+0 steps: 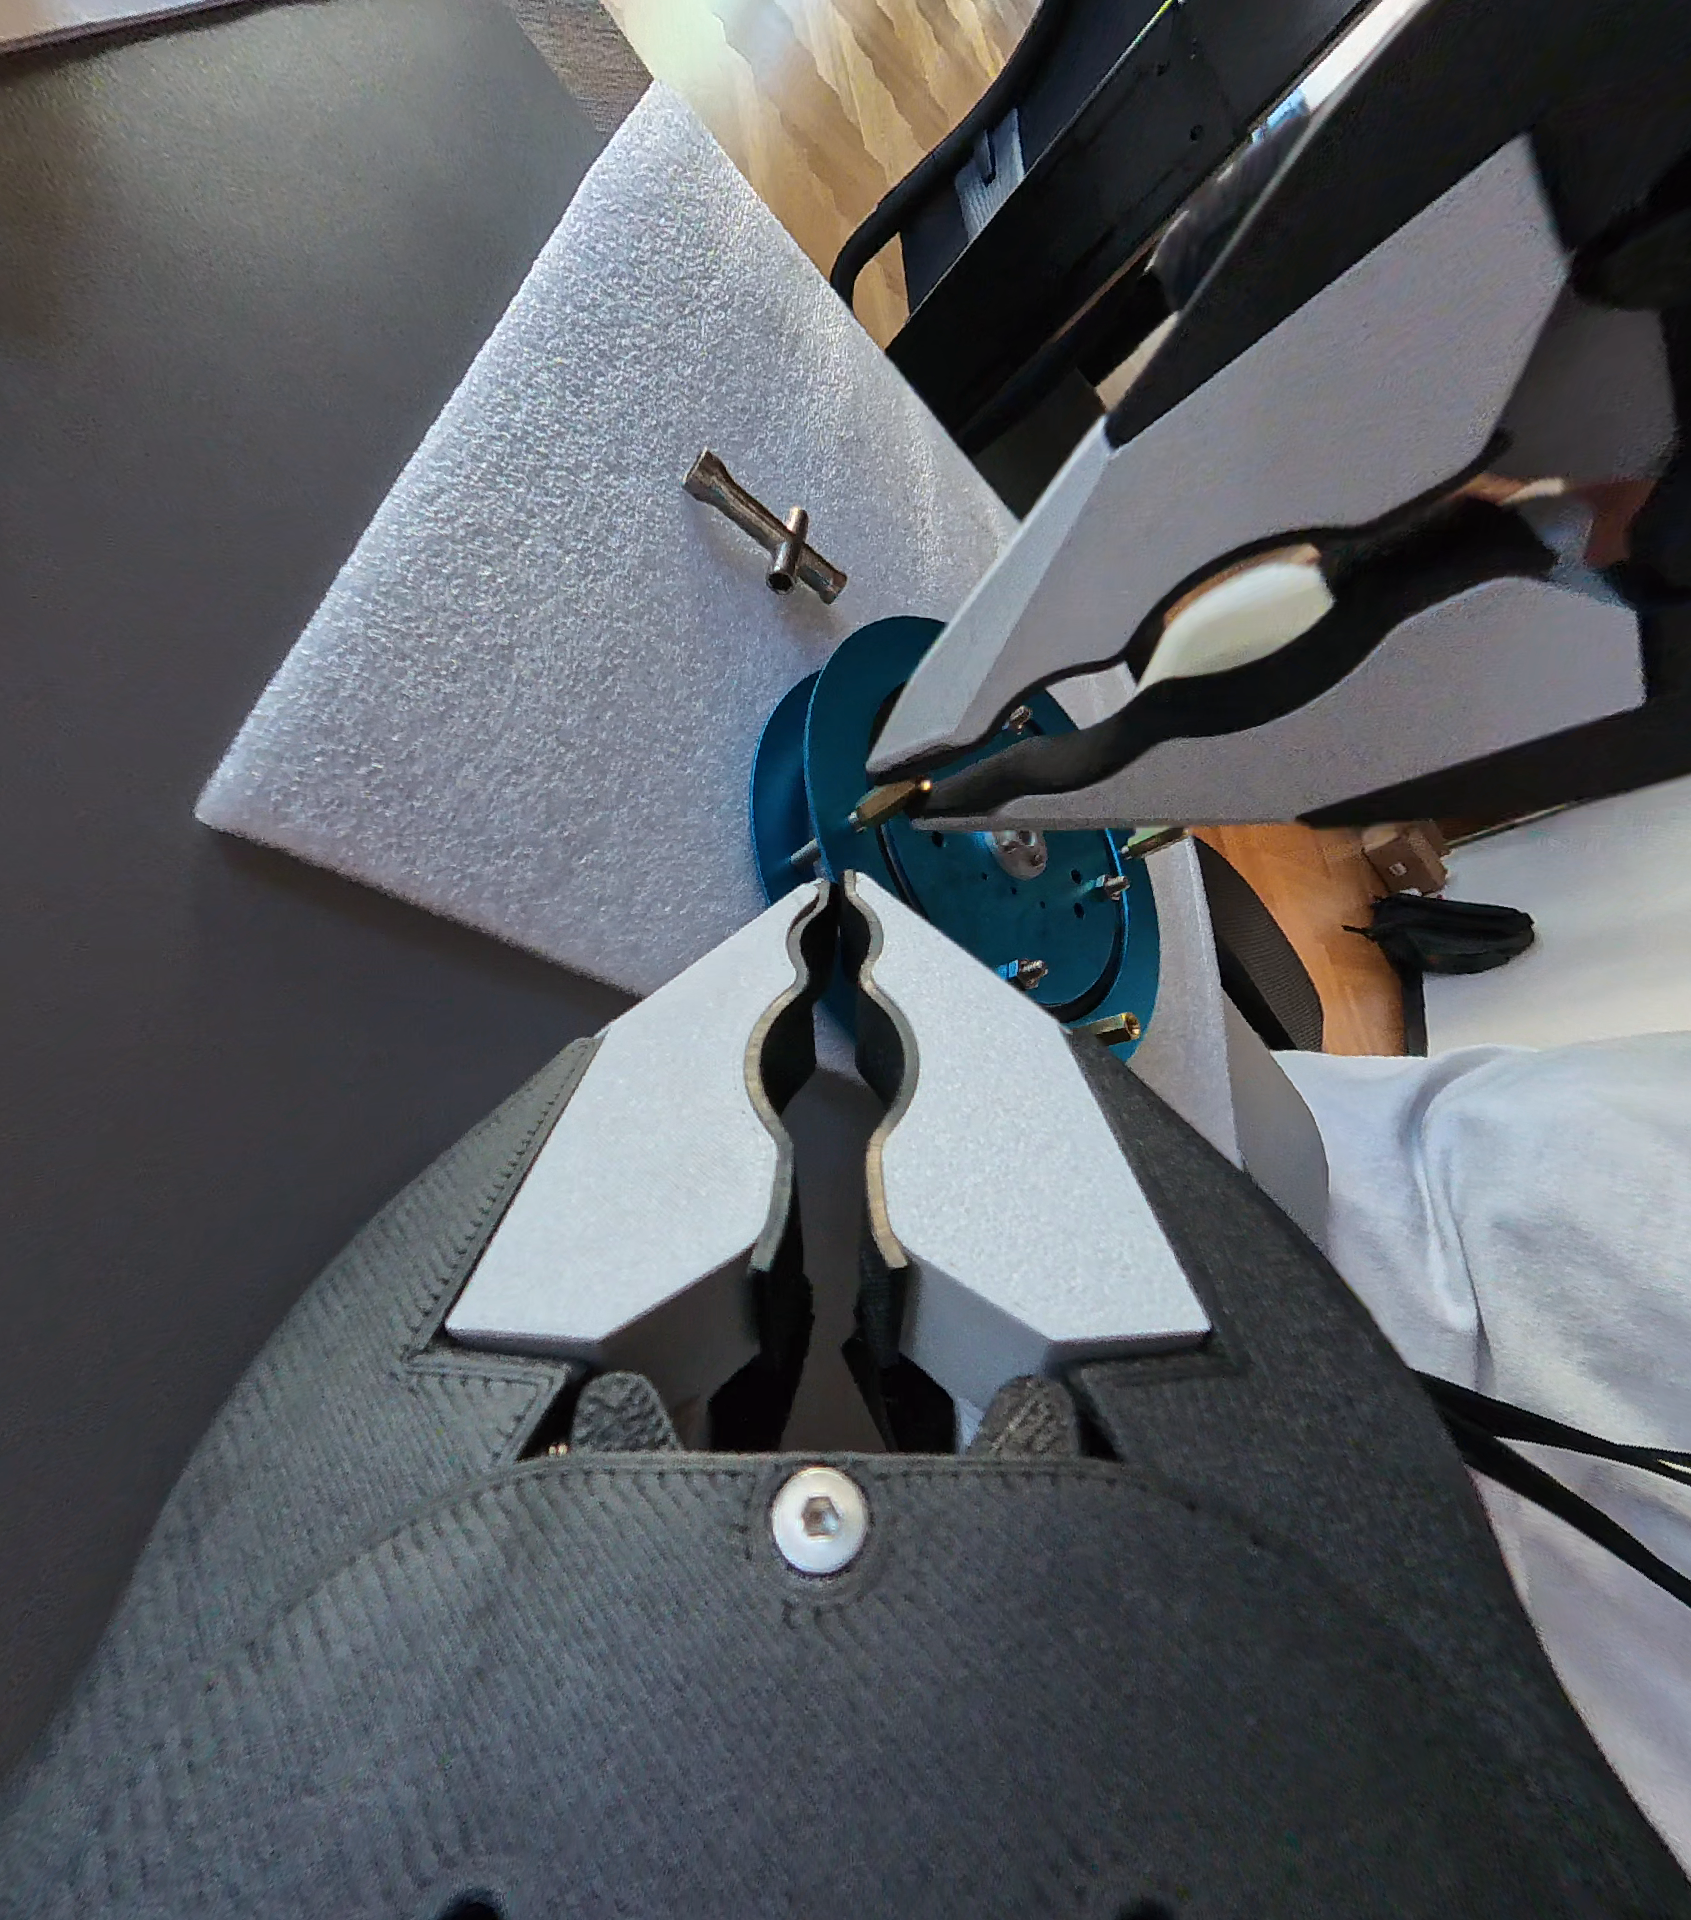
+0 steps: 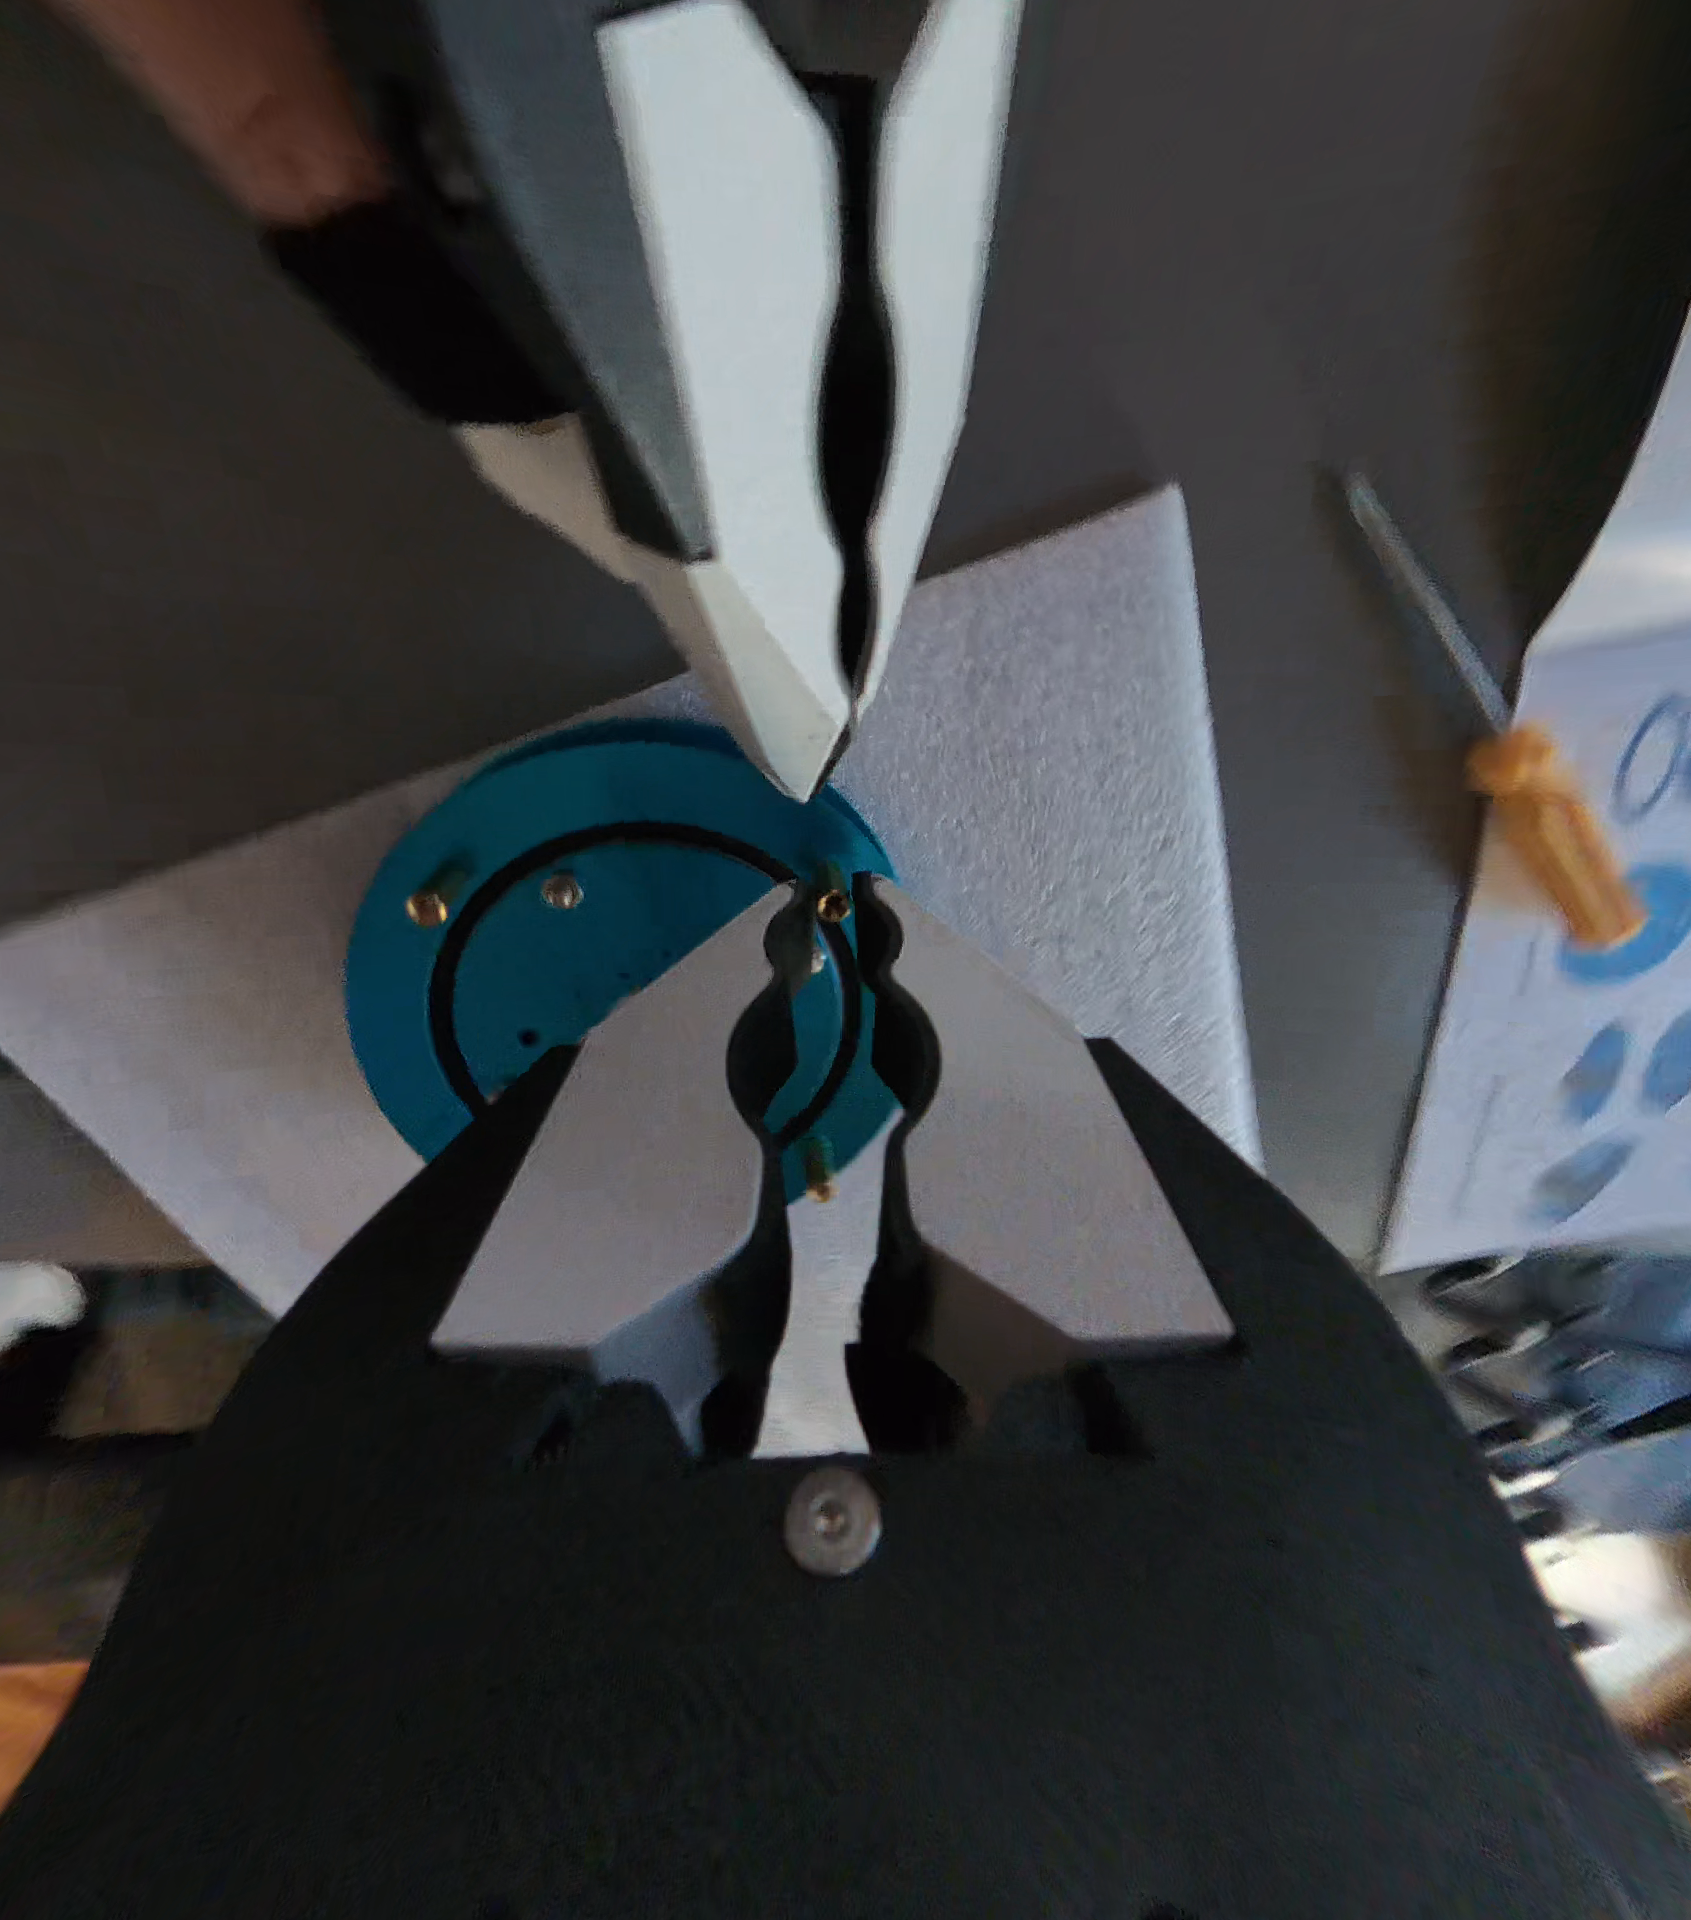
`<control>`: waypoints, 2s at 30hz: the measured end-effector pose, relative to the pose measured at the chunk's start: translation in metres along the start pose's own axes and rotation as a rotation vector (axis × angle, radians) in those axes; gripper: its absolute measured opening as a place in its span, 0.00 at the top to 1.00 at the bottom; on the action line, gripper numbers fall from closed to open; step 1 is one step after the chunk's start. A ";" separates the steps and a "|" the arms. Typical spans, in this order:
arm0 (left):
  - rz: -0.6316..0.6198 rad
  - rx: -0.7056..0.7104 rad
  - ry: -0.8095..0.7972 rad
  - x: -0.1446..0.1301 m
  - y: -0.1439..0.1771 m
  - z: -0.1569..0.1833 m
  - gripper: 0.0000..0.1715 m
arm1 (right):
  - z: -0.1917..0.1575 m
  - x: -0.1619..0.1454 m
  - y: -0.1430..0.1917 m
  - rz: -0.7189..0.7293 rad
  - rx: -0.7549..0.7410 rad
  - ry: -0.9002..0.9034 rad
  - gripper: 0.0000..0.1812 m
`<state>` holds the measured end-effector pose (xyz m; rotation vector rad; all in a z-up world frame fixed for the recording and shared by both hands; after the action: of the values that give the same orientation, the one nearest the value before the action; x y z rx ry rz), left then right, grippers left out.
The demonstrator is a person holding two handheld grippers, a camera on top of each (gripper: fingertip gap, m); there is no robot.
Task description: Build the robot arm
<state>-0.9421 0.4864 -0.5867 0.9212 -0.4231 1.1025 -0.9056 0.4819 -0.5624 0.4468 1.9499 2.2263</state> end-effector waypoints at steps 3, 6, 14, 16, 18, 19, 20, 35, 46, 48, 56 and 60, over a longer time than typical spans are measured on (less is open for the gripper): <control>-0.001 -0.002 0.003 -0.001 0.000 0.000 1.00 | -0.003 0.004 0.005 0.075 0.008 0.385 0.90; -0.003 -0.008 0.009 -0.001 0.001 0.000 1.00 | 0.004 -0.003 0.003 0.024 -0.044 0.604 0.84; -0.005 -0.009 0.008 -0.001 0.000 -0.001 1.00 | -0.002 0.001 -0.001 -0.019 0.027 0.654 0.97; -0.006 -0.010 0.007 -0.001 0.000 0.000 1.00 | -0.002 0.001 0.000 -0.036 0.019 0.677 0.96; -0.009 -0.008 0.009 -0.001 0.000 -0.001 1.00 | -0.003 0.002 -0.001 -0.035 0.017 0.676 0.97; -0.009 -0.008 0.009 -0.001 0.000 -0.001 1.00 | -0.002 0.001 -0.001 -0.038 0.014 0.675 0.97; -0.009 -0.006 0.008 -0.001 0.000 -0.001 1.00 | -0.001 0.001 -0.001 -0.044 0.017 0.660 0.97; -0.008 0.013 -0.004 -0.001 -0.001 -0.001 1.00 | 0.004 -0.003 -0.004 -0.063 0.089 -0.361 0.97; -0.009 -0.002 -0.003 -0.001 -0.001 0.000 1.00 | 0.005 -0.009 -0.005 -0.027 0.075 0.413 0.93; -0.011 -0.006 -0.003 -0.001 0.000 0.000 1.00 | -0.001 -0.005 -0.005 -0.007 0.137 0.384 0.94; -0.013 -0.004 -0.001 -0.002 -0.001 0.000 1.00 | 0.001 -0.002 -0.005 -0.003 0.111 0.343 0.97; -0.015 0.003 0.003 -0.003 -0.001 -0.002 1.00 | 0.001 -0.002 -0.007 0.019 0.116 0.068 0.98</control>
<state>-0.9425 0.4861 -0.5899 0.9246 -0.4115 1.0907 -0.9036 0.4836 -0.5694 0.4109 2.1261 2.1742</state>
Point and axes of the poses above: each gripper's, where its closed fingertips meet, y back along the fingers, x out of its top, z = x × y across the jaws, the point moved 3 cm from there along y, back along the fingers, and after that the axes turned 6 degrees about -y, right-handed, at the moved point
